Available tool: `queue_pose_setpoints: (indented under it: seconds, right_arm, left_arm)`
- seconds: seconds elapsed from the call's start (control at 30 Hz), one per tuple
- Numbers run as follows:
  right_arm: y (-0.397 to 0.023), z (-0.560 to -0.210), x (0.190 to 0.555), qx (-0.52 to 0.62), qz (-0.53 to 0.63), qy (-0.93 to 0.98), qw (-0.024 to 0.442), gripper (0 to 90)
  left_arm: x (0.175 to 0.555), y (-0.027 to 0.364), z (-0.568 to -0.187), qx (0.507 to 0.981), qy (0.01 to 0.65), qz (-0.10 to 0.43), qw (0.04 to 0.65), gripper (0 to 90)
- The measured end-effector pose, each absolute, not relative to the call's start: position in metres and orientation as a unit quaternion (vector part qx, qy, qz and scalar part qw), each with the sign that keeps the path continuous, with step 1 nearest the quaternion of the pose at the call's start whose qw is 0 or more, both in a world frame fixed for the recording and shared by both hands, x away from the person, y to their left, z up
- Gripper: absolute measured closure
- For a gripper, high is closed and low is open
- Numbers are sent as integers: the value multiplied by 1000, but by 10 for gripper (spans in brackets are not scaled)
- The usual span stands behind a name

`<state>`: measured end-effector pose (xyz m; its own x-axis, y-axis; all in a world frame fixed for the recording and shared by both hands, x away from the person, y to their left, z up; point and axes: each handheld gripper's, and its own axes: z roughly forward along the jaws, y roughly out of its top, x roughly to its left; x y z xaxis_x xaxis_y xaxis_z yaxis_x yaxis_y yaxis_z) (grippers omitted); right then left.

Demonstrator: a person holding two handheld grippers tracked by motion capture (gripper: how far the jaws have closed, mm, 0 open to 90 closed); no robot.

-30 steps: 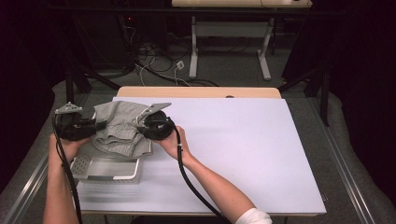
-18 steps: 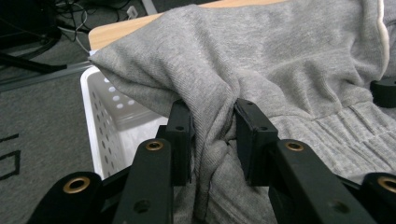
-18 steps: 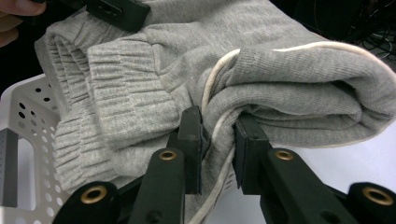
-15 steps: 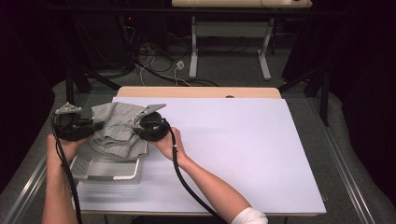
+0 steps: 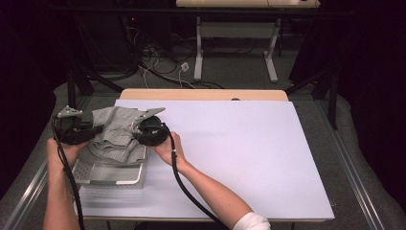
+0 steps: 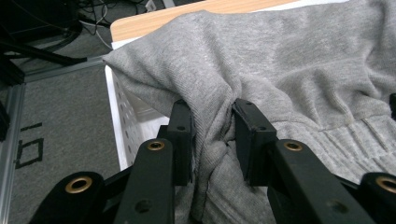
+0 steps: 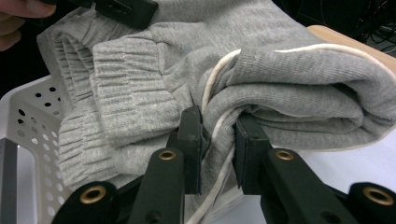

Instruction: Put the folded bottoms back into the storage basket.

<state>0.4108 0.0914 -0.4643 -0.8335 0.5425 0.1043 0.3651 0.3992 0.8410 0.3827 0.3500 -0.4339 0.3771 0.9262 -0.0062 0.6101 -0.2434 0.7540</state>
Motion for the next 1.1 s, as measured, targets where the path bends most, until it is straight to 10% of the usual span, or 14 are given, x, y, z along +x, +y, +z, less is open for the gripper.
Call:
queue_pose_setpoints:
  seconds: [1.1]
  right_arm:
    - [104,-481,417,288,453,841,62,739]
  left_arm:
    - [390,347,-446,760,517,240,312,705]
